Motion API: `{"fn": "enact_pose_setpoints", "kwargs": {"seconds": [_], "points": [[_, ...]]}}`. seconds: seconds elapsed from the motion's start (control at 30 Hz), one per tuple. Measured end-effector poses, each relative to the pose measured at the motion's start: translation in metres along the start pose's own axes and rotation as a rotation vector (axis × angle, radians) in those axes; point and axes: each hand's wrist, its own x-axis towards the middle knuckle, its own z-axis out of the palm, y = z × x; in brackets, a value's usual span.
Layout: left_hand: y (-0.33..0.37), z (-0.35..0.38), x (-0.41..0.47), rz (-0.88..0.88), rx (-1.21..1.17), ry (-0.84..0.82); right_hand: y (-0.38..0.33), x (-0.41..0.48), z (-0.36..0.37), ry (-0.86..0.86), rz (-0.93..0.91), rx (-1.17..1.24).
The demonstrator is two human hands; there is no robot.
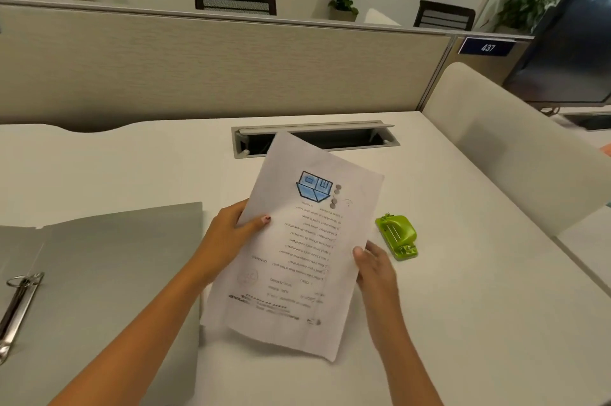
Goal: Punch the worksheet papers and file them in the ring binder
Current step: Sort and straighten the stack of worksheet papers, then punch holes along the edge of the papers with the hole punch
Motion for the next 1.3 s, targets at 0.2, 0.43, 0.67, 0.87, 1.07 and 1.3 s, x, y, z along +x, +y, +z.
{"fn": "enact_pose_setpoints", "kwargs": {"seconds": [0.2,0.43,0.67,0.87,1.07,1.3], "points": [[-0.012,0.022,-0.007,-0.127,-0.098,0.045,0.012,-0.009,0.026,-0.038,0.032,-0.074],[-0.018,0.023,-0.006,-0.128,-0.064,0.184,-0.004,0.011,0.004,-0.022,-0.001,-0.238],[-0.034,0.047,-0.008,-0.248,-0.037,0.157,-0.005,0.026,-0.012,0.112,-0.024,-0.396],[-0.039,0.064,-0.001,-0.340,-0.068,0.072,-0.009,0.043,-0.038,0.144,-0.062,-0.478],[-0.038,0.088,0.010,-0.368,-0.132,0.100,-0.023,0.063,-0.060,0.464,-0.341,-0.685],[-0.044,0.103,0.017,-0.378,-0.103,0.125,-0.036,0.108,-0.090,0.410,-0.195,-0.715]]}}
